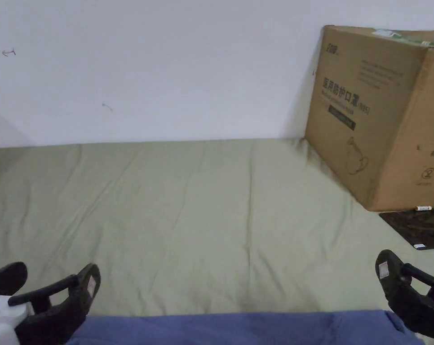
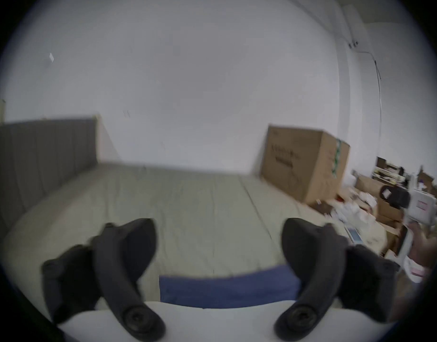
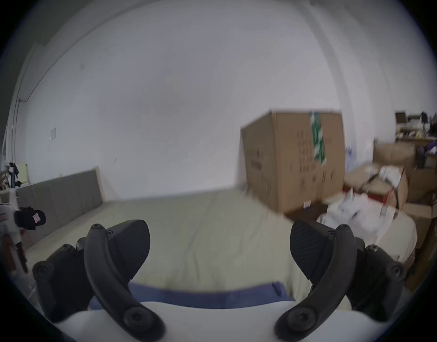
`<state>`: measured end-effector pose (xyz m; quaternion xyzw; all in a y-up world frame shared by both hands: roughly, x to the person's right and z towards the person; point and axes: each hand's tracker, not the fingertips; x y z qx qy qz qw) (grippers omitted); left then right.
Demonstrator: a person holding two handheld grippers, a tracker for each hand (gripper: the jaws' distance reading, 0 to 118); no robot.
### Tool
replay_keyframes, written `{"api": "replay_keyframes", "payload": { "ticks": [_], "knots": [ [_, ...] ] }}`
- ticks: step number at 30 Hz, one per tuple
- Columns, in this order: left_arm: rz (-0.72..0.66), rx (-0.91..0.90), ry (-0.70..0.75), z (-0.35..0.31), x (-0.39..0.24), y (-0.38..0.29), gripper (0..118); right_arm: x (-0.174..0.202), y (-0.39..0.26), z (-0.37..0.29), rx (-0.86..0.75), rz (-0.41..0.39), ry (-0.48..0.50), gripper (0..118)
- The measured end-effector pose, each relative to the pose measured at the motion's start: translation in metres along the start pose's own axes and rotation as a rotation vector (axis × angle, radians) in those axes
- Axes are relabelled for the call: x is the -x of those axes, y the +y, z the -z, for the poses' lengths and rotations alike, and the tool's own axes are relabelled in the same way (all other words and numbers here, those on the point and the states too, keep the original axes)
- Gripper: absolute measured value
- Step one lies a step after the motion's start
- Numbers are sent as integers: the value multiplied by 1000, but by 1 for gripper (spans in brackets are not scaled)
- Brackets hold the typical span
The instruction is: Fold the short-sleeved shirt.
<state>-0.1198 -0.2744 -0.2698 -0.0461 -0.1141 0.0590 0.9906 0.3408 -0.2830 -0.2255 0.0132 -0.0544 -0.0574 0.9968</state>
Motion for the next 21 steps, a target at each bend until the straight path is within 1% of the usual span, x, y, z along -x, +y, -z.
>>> {"api": "replay_keyframes", "payload": {
  "ticks": [1, 2, 3, 4, 5, 6, 7, 8, 9, 12, 14, 16, 17, 18, 20, 21],
  "knots": [
    [15, -48, 41, -4, -15, 1, 82, 9, 1, -2, -33, 4, -19, 112],
    [20, -81, 81, -5, -31, 1, 55, 17, 2, -3, -57, 10, -9, 109],
    [23, -99, 108, -5, -40, -6, 24, 25, 3, -4, -74, 10, 9, 97],
    [35, -103, 111, -4, -52, -8, 1, 33, 2, -5, -81, -6, 17, 50],
    [59, -117, 122, -6, -61, -11, 1, 38, 2, -2, -79, -30, 8, 0],
    [60, -113, 105, -7, -67, -11, 1, 42, 2, 0, -51, -59, -2, 0],
    [64, -96, 72, -7, -74, -11, 1, 41, 3, 1, -43, -17, 42, 0],
    [69, -85, 57, -7, -79, -11, 1, 40, 4, 1, -29, 14, 62, 0],
    [75, -79, 71, -8, -83, -11, 1, 40, 5, 1, -13, 28, 57, 0],
    [41, -68, 60, -12, -78, -7, 1, 35, 7, -2, -16, 38, 38, 0],
    [-20, 7, 16, -7, -56, 4, 1, 31, 11, -4, -3, 47, 55, 0],
    [-129, 128, -48, 3, -18, 13, 1, 26, 14, -7, 5, 49, 64, 0],
    [-205, 212, -83, 12, 11, 14, 1, 23, 16, -8, 12, 48, 72, 0],
    [-290, 314, -132, 23, 41, 12, 1, 22, 17, -9, 19, 47, 74, 0],
    [-495, 521, -286, 50, 100, -6, 4, 19, 17, -8, 53, 46, 86, 0],
    [-597, 598, -339, 56, 127, -22, 16, 19, 15, -8, 86, 47, 94, 0]
  ]
}}
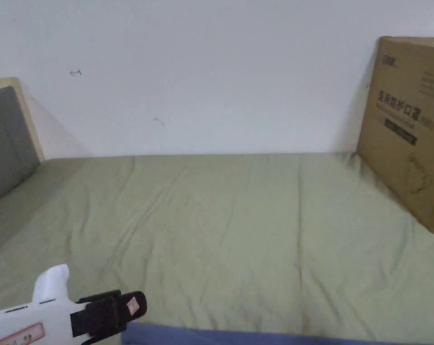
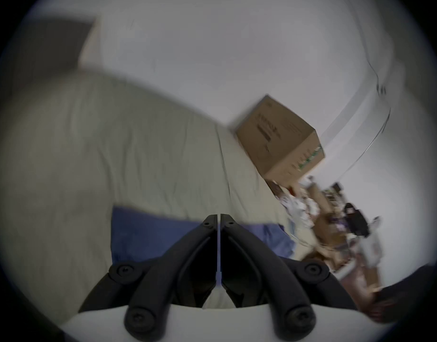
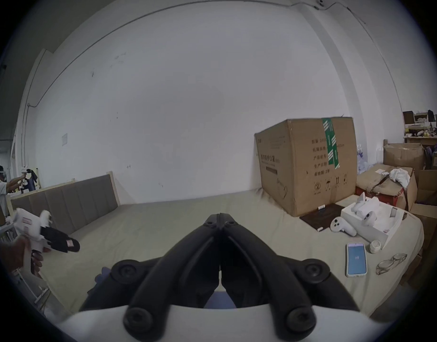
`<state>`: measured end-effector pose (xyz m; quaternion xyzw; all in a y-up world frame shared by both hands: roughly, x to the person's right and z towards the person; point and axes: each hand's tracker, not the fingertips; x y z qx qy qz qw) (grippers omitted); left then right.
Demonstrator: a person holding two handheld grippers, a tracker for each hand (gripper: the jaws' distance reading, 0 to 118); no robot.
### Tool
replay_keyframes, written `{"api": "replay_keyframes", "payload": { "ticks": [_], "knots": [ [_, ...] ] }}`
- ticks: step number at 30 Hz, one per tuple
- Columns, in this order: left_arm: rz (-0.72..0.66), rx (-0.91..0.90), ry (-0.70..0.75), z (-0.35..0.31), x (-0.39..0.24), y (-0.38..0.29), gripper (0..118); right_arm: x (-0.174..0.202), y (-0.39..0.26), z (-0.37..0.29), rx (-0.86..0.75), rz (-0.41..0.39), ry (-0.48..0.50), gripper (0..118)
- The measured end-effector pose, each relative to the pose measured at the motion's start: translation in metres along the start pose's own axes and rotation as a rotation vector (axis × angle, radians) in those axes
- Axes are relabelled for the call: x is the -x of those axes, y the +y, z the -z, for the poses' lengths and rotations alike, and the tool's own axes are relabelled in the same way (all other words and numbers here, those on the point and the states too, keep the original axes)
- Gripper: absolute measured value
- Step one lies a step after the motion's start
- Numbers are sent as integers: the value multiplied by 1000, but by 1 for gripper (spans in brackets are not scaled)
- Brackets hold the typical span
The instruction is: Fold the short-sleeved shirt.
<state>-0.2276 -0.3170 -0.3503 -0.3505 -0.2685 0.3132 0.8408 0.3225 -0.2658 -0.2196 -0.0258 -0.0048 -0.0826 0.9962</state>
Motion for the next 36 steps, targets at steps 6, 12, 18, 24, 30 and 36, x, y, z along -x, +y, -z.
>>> {"api": "replay_keyframes", "payload": {
  "ticks": [6, 12, 18, 24, 30, 36],
  "knots": [
    [-267, 22, -9, 9, 105, -9, 116, 9, -11, 11, 137, -101, 38, 0],
    [-501, 98, -69, 53, 157, -40, 118, 31, -16, 32, 199, -142, 79, 0],
    [-573, 190, -386, 122, 175, -42, 107, 47, -19, 49, 242, -119, 123, 0],
    [-295, 135, -24, 130, 138, -51, 8, 53, -25, 51, 278, -107, 148, 0],
    [196, 76, 385, 71, 54, -43, 8, 48, -20, 46, 302, -106, 154, 0],
    [586, 134, 992, 32, 22, -56, 8, 41, -18, 33, 303, -102, 128, 0]
  ]
}}
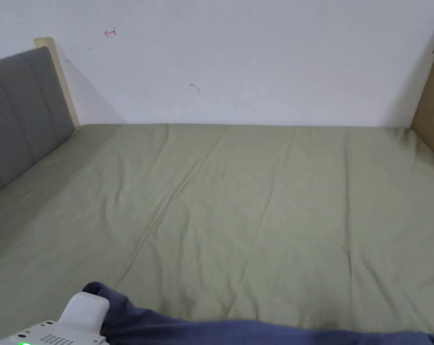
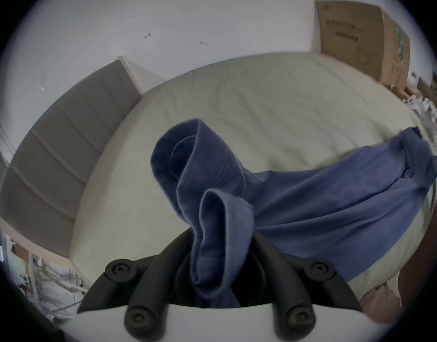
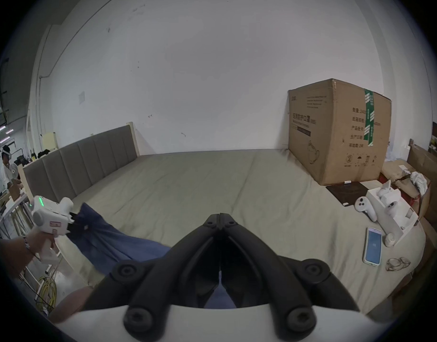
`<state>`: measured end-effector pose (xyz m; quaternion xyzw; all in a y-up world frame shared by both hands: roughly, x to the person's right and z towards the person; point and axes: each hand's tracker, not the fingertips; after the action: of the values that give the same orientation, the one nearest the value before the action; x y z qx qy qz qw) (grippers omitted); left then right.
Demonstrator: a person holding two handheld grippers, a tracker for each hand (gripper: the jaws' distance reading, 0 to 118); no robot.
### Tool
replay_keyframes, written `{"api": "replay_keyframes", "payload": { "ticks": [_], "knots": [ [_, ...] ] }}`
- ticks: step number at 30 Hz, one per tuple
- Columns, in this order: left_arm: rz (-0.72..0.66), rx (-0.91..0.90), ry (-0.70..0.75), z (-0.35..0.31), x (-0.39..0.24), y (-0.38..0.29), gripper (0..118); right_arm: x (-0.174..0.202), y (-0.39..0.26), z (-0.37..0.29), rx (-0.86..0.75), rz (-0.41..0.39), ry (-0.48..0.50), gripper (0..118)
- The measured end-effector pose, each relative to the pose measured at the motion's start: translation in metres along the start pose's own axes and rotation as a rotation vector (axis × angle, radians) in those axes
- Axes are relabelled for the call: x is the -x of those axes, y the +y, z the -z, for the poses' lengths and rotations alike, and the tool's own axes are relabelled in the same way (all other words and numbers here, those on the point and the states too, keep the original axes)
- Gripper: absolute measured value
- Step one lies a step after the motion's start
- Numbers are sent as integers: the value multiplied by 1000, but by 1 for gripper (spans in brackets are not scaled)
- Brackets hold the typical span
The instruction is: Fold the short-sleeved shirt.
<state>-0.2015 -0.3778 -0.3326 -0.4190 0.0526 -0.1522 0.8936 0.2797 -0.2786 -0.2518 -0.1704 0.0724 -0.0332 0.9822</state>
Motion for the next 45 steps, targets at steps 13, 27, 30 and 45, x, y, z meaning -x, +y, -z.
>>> {"api": "replay_keyframes", "payload": {
  "ticks": [13, 27, 30, 45],
  "knots": [
    [-271, -58, -811, -43, -148, 88, 116, -26, -9, -22, 20, 81, 4, 0],
    [-154, 44, -648, -16, -166, 52, 1, -60, -29, -23, 67, 195, -18, 0],
    [-104, 128, -769, 10, -201, 47, 1, -62, -33, -23, 80, 189, -26, 0],
    [-526, 26, -1198, 8, -47, 43, 46, -50, -19, -17, 80, 162, 6, 0]
  ]
}}
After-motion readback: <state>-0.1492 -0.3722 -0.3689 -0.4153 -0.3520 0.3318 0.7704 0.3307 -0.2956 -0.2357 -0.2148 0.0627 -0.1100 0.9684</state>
